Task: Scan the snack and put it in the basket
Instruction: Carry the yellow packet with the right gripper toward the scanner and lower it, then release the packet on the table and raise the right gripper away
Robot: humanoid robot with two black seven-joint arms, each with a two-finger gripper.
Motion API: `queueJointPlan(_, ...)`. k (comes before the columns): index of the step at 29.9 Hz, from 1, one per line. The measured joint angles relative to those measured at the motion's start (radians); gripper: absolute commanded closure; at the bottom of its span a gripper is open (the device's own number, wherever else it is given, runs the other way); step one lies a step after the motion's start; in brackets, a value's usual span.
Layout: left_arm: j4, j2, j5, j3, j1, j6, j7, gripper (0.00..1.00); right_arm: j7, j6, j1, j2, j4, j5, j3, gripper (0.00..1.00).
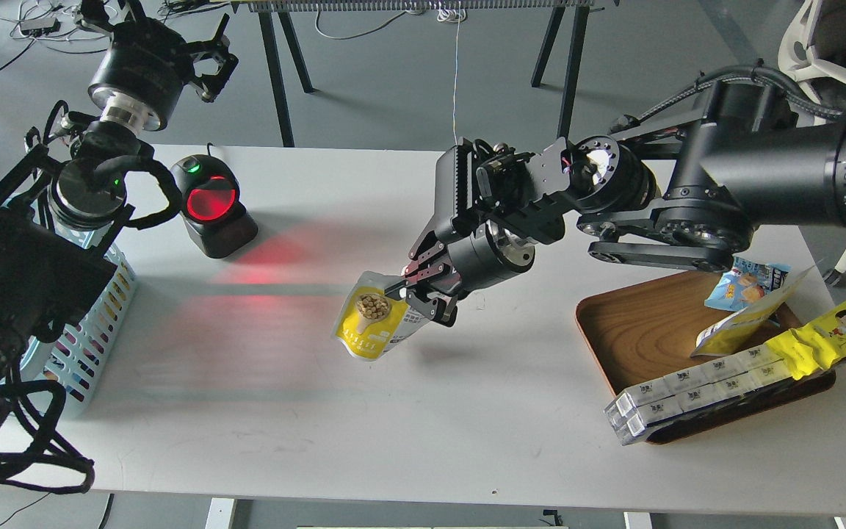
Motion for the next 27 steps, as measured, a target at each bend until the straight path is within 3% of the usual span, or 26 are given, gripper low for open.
queueJointPlan(7,0.000,0.001,0.000,0.000,0.002,-0.001,-0.001,0.00,0.000,0.000,0.000,0.000,0.000,0.000,-0.009,0.93)
queueJointPlan(13,0.000,0.002,0.000,-0.004,0.003,-0.001,-0.002,0.00,0.000,0.000,0.011,-0.003,0.012,0.001,-0.006,0.60)
queueJointPlan(16,0.000,0.002,0.000,-0.003,0.003,-0.002,-0.002,0.00,0.000,0.000,0.027,-0.010,0.020,0.003,-0.004,0.52)
queueJointPlan(21,0.000,0.002,0.000,-0.001,0.003,-0.003,-0.002,0.00,0.000,0.002,0.054,-0.034,0.030,0.004,-0.005,0.47)
queueJointPlan(27,0.000,0.002,0.000,-0.001,0.003,-0.003,-0.002,0.00,0.000,0.011,0.079,-0.094,0.060,0.042,0.024,0.31)
